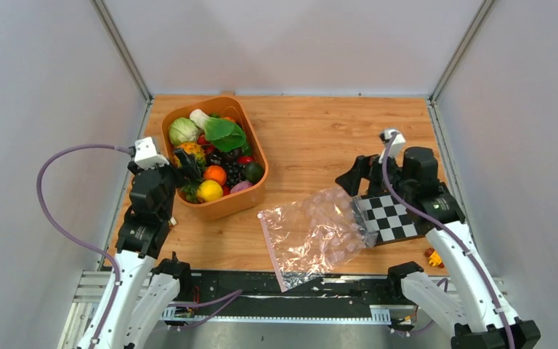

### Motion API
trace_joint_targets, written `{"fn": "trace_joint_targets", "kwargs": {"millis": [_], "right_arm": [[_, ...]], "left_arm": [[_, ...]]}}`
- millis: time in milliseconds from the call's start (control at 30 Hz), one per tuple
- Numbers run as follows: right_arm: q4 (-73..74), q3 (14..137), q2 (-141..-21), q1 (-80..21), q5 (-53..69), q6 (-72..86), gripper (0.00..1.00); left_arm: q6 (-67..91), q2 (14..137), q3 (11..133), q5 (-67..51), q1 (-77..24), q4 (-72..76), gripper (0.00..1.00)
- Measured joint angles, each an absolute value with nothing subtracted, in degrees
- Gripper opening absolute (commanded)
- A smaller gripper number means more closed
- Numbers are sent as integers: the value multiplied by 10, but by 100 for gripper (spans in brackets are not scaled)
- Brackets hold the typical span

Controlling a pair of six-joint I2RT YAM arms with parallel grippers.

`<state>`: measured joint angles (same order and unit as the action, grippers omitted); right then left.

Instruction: Place the food in the zip-top bag and seal the zipper

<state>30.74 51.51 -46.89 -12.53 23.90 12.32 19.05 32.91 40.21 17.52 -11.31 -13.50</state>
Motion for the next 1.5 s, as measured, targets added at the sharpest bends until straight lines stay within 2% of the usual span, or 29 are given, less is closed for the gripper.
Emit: {"fn": "trace_joint_targets", "kwargs": {"millis": [233,467,733,1100,1500], "right_arm": [[323,506,-485,-303,175,116,98],[321,506,-564,-500,23,117,89],[276,498,-648,-650,-75,154,72],[212,500,-815,-728,-160,223,63],[173,563,-961,-734,-161,270,57]], "left_arm": [[202,302,394,187,-112,-154,100],[250,244,401,133,-112,-196,100],[251,164,400,37,-112,-216,100],[250,158,400,4,-112,-250,100],[245,152,400,4,-112,-275,100]]}}
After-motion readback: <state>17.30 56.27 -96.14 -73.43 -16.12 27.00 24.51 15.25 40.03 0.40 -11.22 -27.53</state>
